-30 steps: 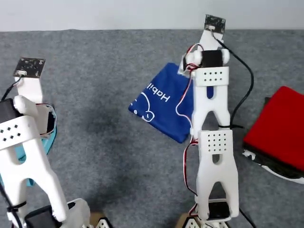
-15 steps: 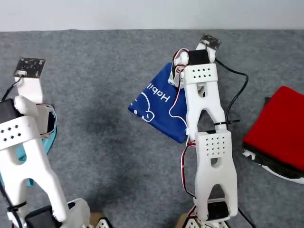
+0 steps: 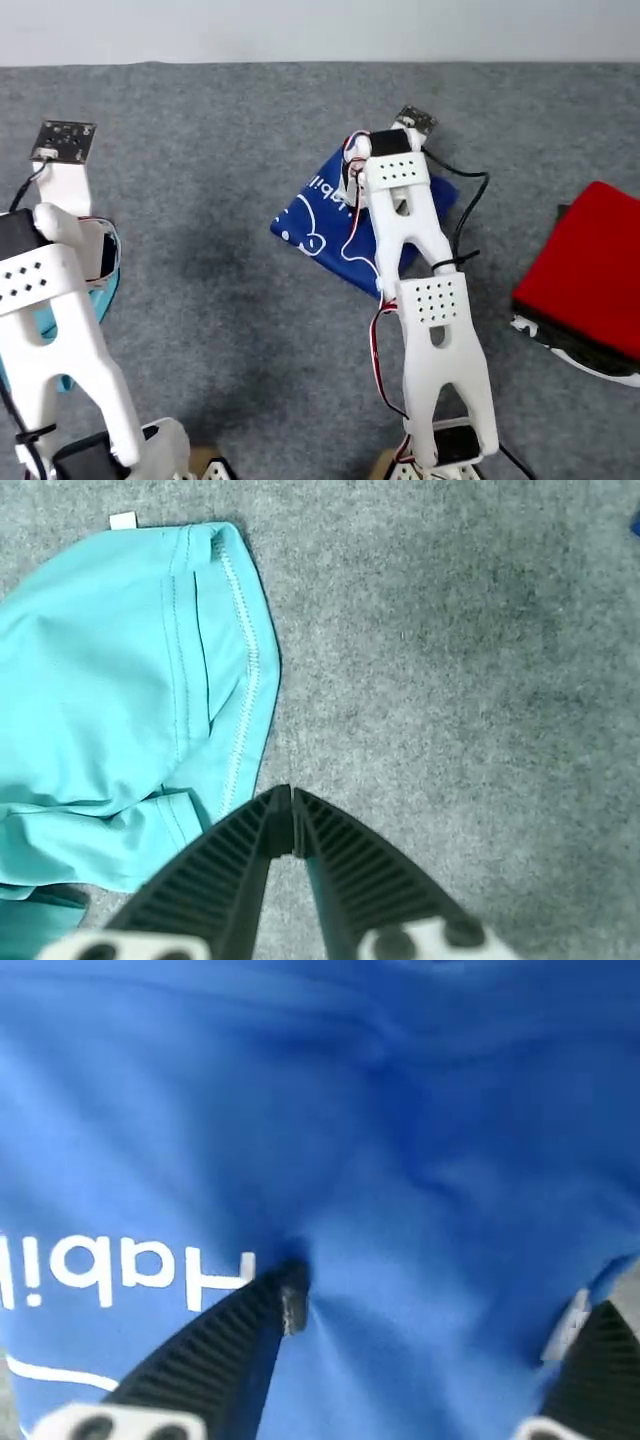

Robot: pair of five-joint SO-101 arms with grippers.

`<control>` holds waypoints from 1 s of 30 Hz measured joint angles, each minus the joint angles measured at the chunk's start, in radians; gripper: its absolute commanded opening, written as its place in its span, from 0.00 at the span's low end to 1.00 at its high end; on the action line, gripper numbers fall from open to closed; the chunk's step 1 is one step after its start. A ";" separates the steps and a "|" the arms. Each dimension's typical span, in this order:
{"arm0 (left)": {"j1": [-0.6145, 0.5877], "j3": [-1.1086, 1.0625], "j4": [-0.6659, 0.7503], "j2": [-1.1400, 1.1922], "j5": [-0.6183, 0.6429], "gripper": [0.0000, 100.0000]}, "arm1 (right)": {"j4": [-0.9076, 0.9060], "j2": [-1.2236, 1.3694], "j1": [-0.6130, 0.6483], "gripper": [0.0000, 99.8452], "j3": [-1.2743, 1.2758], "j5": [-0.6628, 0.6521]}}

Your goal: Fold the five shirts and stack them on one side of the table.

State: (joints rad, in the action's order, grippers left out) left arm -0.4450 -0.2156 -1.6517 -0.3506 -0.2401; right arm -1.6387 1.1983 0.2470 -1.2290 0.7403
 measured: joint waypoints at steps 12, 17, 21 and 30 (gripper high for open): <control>0.000 0.000 0.000 0.000 0.000 0.00 | 0.000 0.015 -0.012 0.00 -0.005 0.000; 0.000 0.000 0.000 0.000 0.000 0.00 | -0.034 0.025 -0.057 0.01 -0.051 -0.014; 0.000 0.000 0.000 0.000 0.000 0.00 | -0.117 0.060 -0.072 0.01 -0.192 -0.069; 0.000 0.000 0.000 0.000 -0.006 0.00 | -0.118 0.017 -0.157 0.01 -0.295 -0.262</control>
State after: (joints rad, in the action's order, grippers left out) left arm -0.4450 -0.2156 -1.6517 -0.3506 -0.2463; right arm -1.7568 1.2152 0.0905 -1.5236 0.4780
